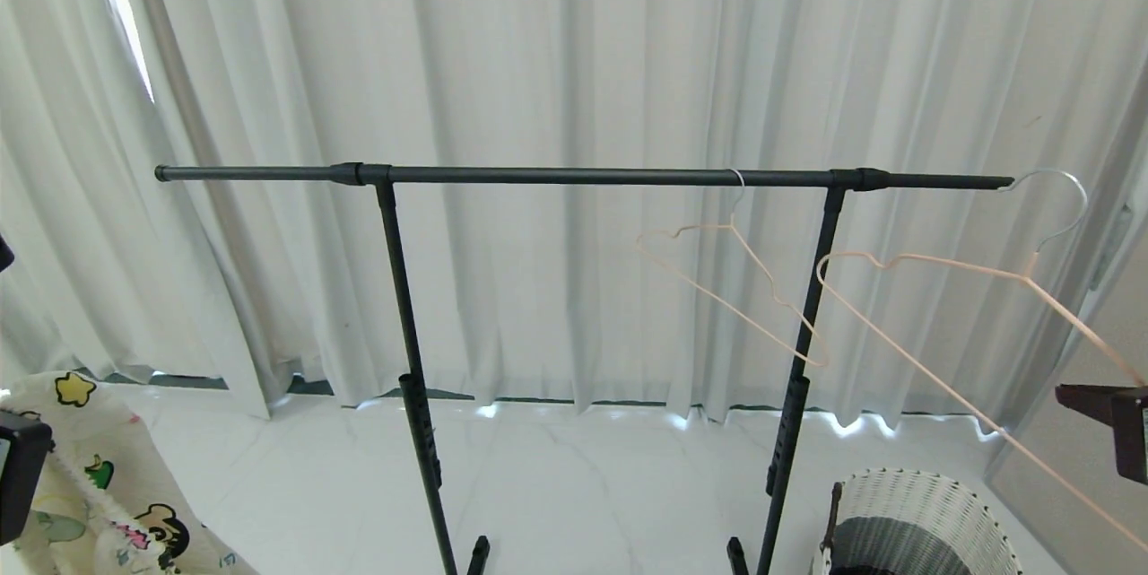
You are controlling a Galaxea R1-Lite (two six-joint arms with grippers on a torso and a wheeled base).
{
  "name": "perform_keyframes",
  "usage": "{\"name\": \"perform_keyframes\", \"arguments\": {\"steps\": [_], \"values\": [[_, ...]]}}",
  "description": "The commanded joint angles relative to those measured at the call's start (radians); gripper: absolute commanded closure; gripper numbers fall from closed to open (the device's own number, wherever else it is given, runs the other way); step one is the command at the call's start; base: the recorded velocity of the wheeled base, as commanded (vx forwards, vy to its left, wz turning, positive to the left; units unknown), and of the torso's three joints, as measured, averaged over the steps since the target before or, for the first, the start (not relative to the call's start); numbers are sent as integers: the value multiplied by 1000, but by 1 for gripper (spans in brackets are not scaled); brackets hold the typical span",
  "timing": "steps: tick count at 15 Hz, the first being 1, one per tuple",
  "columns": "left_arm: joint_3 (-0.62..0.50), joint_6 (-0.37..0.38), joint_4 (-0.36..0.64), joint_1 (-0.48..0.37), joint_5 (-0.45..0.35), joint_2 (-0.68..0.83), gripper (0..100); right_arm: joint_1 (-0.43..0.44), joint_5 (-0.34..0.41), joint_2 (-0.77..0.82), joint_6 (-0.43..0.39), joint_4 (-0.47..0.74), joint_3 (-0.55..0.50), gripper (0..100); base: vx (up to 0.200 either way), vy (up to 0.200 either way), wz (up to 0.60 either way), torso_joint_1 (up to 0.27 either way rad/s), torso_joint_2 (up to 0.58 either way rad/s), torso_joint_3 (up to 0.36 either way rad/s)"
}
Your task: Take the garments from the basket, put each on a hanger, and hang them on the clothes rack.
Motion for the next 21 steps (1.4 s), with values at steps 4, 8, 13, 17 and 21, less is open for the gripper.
{"name": "perform_keyframes", "arguments": {"steps": [4, 8, 13, 17, 21], "values": [[5, -2, 0, -18, -1, -26, 100, 71, 11, -80, -32, 9, -13, 100, -150, 0, 0, 3, 3, 2], [91, 1, 0, -231, 10, -61, 100, 275, 100, -53, -25, -44, -27, 100, 0, 0, 0, 0, 0, 0], [-130, -183, -98, -289, 57, 255, 100, 562, 154, 30, 77, -144, -7, 100, 0, 0, 0, 0, 0, 0], [-338, -405, -98, -289, 109, 496, 100, 715, 147, 144, 156, -267, -12, 100, 0, 0, 0, 0, 0, 0], [-435, -514, -98, -271, 221, 629, 100, 760, 146, 176, 179, -277, -13, 100, 0, 0, 0, 0, 0, 0]]}}
